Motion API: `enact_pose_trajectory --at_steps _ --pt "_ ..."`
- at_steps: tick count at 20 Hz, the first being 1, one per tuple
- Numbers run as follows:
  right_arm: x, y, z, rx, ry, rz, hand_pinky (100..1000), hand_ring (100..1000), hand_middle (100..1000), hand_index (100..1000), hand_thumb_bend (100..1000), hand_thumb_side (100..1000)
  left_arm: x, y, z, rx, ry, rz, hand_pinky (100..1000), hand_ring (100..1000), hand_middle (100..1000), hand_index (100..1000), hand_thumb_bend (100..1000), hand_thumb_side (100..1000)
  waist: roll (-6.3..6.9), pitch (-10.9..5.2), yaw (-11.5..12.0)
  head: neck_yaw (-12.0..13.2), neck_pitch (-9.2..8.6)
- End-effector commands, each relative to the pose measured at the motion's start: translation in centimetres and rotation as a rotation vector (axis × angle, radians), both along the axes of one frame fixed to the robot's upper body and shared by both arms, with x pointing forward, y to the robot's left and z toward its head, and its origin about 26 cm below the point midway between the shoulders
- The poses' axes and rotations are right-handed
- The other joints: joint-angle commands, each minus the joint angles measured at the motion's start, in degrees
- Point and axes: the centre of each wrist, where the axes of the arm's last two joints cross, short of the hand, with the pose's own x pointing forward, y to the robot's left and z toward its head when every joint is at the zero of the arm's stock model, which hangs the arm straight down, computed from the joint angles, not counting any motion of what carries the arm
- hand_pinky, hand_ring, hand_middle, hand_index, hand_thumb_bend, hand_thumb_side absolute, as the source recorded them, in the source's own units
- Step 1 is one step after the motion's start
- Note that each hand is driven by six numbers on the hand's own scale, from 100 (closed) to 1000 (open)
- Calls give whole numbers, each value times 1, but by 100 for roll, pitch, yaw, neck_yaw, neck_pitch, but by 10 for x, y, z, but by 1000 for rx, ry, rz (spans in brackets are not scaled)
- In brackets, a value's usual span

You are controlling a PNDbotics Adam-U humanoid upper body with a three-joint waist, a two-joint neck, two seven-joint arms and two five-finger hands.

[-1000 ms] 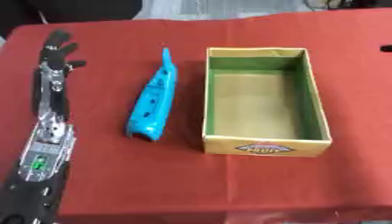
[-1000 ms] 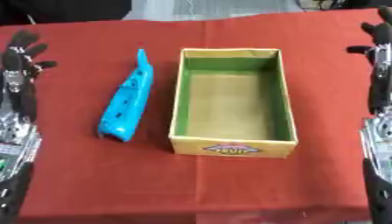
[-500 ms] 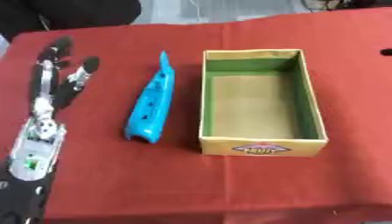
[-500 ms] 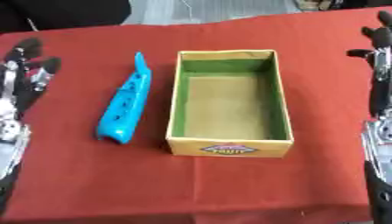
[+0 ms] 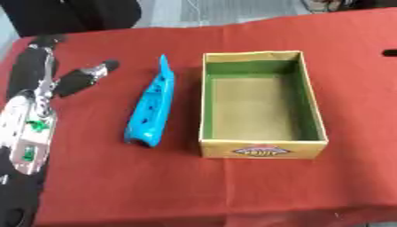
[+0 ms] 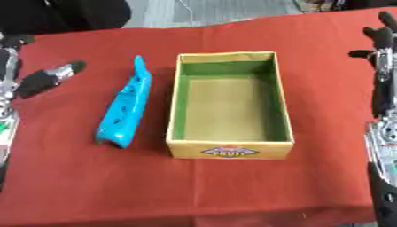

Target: Pick up objects on the table and place them in the box.

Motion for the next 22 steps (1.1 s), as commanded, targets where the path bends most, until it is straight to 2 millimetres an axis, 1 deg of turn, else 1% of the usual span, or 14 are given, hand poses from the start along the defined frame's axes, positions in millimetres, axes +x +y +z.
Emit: enact_pose_trajectory --at_steps 1,5,10,13,16,19,22 --pt "-1 -4 8 -21 -19 -1 664 903 1000 1000 410 1000 0 1 14 28 -22 5 834 833 821 880 1000 834 -8 -106 -13 -62 -5" --pt "-1 -5 8 -21 -16 0 664 904 1000 1000 410 1000 3 -3 16 20 -19 9 825 823 809 868 1000 836 -1 -121 -17 -76 -5" --pt "-1 -5 6 -23 -8 3 665 904 1000 1000 410 1000 14 -16 11 -14 -10 24 821 818 800 837 1000 826 2 -138 -11 -65 -5" --pt "-1 -6 5 -24 -5 5 665 905 1000 1000 410 1000 23 -29 0 -36 16 40 832 824 800 822 1000 822 4 -147 -11 -46 -5" --pt "-1 -5 5 -23 -5 7 665 905 1000 1000 410 1000 33 -41 -18 -67 64 60 835 827 800 814 1000 812 4 -148 -18 -29 -5" --pt "-1 -5 5 -22 -6 7 666 905 1000 1000 410 1000 40 -48 -33 -86 104 62 836 827 798 805 1000 807 7 -145 -25 -31 -5" --pt "-2 -5 5 -21 -6 7 666 905 1000 1000 410 1000 44 -51 -39 -89 120 58 837 826 792 797 1000 807 10 -145 -31 -32 -5"
